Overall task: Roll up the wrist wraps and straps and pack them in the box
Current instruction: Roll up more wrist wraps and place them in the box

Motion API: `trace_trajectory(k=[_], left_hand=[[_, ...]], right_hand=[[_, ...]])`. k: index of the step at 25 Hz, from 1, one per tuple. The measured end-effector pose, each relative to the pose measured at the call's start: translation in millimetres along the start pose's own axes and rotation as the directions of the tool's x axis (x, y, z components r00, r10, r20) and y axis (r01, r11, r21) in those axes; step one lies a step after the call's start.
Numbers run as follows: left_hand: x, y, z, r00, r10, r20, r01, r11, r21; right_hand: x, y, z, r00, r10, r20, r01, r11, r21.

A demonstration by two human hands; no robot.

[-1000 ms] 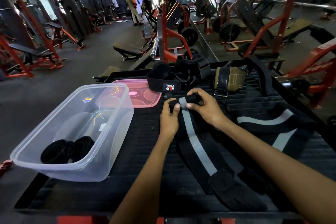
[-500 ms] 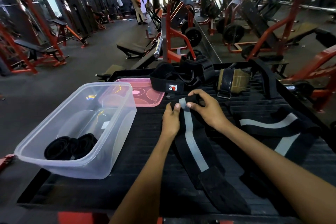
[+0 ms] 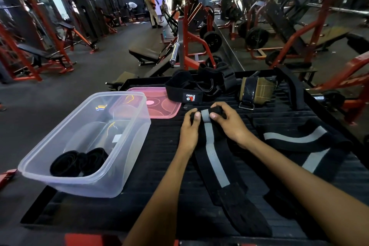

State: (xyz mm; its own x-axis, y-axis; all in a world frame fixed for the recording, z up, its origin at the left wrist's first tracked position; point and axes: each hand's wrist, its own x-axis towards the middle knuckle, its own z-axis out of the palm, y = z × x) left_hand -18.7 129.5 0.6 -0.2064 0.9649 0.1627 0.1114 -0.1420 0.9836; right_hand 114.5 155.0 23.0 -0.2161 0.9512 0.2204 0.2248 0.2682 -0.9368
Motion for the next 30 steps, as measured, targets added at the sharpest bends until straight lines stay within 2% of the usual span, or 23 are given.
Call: trace_trajectory(k=[3, 7, 11, 13, 19, 24, 30], left_hand=[[1.6, -1.8, -1.5, 1.0, -0.013, -0.028, 0.013, 1.0, -0.003], [-1.6, -1.9, -2.5, 0.999, 0.024, -0.026, -0.026, 0.998, -0.058], [-0.3, -3.1, -0.4, 0.999, -0.049, 0.002, 0.049, 0.995, -0.085], [-1.4, -2.7, -0.2, 0.999, -0.041, 0.003, 0.041, 0.994, -0.1], [-2.4, -2.9, -3.0, 0.997, 0.063, 0.048, -0.058, 0.994, -0.089], [-1.5, -2.9, -0.7, 0.999, 0.042, 0.0, -0.042, 0.997, -0.07], [-1.0, -2.6, -1.9, 1.0, 0.029, 0.005, -0.029, 0.998, -0.06]], right_hand=[[-2.8, -1.3, 3.2, 0.999, -0.039, 0.033, 0.04, 0.999, -0.018], [0.9, 0.6, 1.5, 0.999, 0.038, 0.004, -0.038, 0.998, -0.059], [2.6, 0.6, -3.0, 0.999, -0.035, -0.017, 0.035, 0.999, -0.022], [1.0, -0.4, -2.6, 0.998, -0.062, -0.008, 0.062, 0.998, -0.011], [6.2, 5.3, -5.2, 0.999, 0.039, -0.014, -0.039, 0.999, -0.008], [2.6, 4.5, -4.5, 1.0, 0.001, 0.021, -0.001, 1.0, 0.017], [7.6, 9.9, -6.2, 0.997, 0.081, 0.001, -0.081, 0.997, -0.012]])
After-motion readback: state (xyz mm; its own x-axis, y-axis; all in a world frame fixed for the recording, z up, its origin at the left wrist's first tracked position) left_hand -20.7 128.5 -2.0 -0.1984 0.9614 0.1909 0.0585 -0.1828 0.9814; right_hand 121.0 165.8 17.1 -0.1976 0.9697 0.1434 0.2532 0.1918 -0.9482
